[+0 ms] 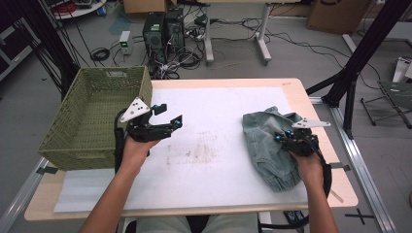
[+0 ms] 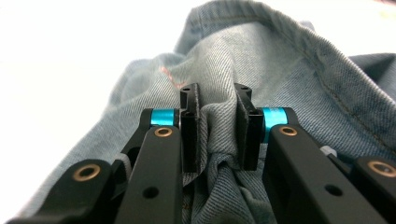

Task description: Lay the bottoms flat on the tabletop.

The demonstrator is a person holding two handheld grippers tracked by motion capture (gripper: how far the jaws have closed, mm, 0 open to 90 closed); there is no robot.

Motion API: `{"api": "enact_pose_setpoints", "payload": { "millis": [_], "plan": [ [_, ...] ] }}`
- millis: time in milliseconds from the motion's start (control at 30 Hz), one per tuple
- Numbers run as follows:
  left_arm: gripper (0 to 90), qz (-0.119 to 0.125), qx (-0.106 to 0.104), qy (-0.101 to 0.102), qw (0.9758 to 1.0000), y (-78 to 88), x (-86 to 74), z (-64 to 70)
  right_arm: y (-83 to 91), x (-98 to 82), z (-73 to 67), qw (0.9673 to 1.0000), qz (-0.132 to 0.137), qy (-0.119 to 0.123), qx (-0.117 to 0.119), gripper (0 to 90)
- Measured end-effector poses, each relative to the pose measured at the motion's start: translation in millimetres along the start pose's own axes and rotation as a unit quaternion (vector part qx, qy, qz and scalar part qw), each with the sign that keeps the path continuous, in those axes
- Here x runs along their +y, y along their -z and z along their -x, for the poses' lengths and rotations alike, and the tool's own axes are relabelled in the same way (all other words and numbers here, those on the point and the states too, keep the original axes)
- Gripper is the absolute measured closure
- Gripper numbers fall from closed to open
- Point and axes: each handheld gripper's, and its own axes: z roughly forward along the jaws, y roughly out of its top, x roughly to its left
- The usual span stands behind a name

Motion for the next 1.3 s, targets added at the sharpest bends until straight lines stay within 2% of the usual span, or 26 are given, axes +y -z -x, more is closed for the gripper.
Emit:
{"api": "enact_pose_setpoints", "payload": {
  "millis": [100, 267, 400, 533, 633, 700, 733, 833, 867, 900, 967, 1000, 1033, 1100, 1167, 1267, 1300],
  "plan": [
    [24.5, -0.003, -0.001, -0.002, 1.0000, 0.0, 0.0, 0.5, -3.2, 11.9, -11.1, 0.9995, 0.007, 0.020, 0.023, 76.1],
    [24.7, -0.001, 0.000, 0.003, 1.0000, 0.1, 0.2, -3.0, -6.2, 27.0, -23.6, 0.9979, 0.016, 0.022, 0.058, 77.3],
    [24.8, -0.002, 0.000, 0.005, 1.0000, 1.7, 0.6, -3.2, -5.7, 35.8, -37.3, 0.9950, 0.031, 0.030, 0.090, 78.6],
    [25.3, 0.000, 0.002, 0.005, 1.0000, 3.6, 1.1, -4.7, -12.7, 43.8, -58.0, 0.9918, 0.032, 0.056, 0.111, 80.0],
    [25.4, 0.001, 0.009, 0.008, 0.9999, 4.3, 1.3, -6.5, -19.8, 51.0, -73.3, 0.9875, 0.030, 0.078, 0.134, 80.1],
    [25.4, 0.000, 0.011, 0.009, 0.9999, 5.1, 1.5, -7.1, -23.9, 54.5, -82.7, 0.9818, 0.036, 0.095, 0.161, 80.1],
    [25.4, 0.000, 0.012, 0.009, 0.9999, 5.6, 1.6, -7.3, -26.2, 55.6, -87.0, 0.9772, 0.040, 0.113, 0.176, 80.1],
    [25.3, 0.002, 0.011, 0.008, 0.9999, 7.3, 1.9, -7.7, -28.9, 56.1, -98.0, 0.9630, 0.044, 0.144, 0.223, 80.0],
    [25.3, 0.002, 0.011, 0.008, 0.9999, 8.1, 1.9, -8.3, -27.6, 56.0, -101.5, 0.9579, 0.050, 0.151, 0.239, 80.0],
    [25.4, 0.002, 0.011, 0.008, 0.9999, 8.2, 1.7, -8.7, -25.1, 56.2, -105.1, 0.9513, 0.062, 0.162, 0.255, 80.0],
    [25.4, 0.002, 0.013, 0.011, 0.9999, 8.2, 1.4, -9.8, -22.0, 56.6, -109.3, 0.9438, 0.073, 0.173, 0.272, 79.9],
    [25.3, 0.001, 0.013, 0.011, 0.9999, 8.3, 1.4, -10.1, -22.2, 56.6, -110.8, 0.9424, 0.073, 0.179, 0.273, 79.7],
    [25.4, 0.001, 0.013, 0.011, 0.9999, 8.1, 1.4, -9.8, -23.2, 55.9, -111.8, 0.9426, 0.065, 0.186, 0.269, 79.3],
    [25.3, 0.001, 0.011, 0.010, 0.9999, 8.2, 1.5, -8.9, -26.7, 53.5, -111.9, 0.9477, 0.049, 0.193, 0.249, 76.5],
    [25.4, 0.000, 0.009, 0.010, 0.9999, 7.5, 1.2, -8.5, -27.6, 50.6, -108.1, 0.9526, 0.046, 0.177, 0.243, 67.1],
    [25.3, -0.005, 0.004, 0.011, 0.9999, 4.3, 0.1, -8.0, -22.6, 46.8, -95.9, 0.9641, 0.068, 0.137, 0.217, 53.1],
    [25.4, -0.008, 0.001, 0.012, 0.9999, 2.6, -0.4, -7.6, -20.8, 46.3, -92.3, 0.9664, 0.074, 0.128, 0.210, 51.6]
  ]
}}
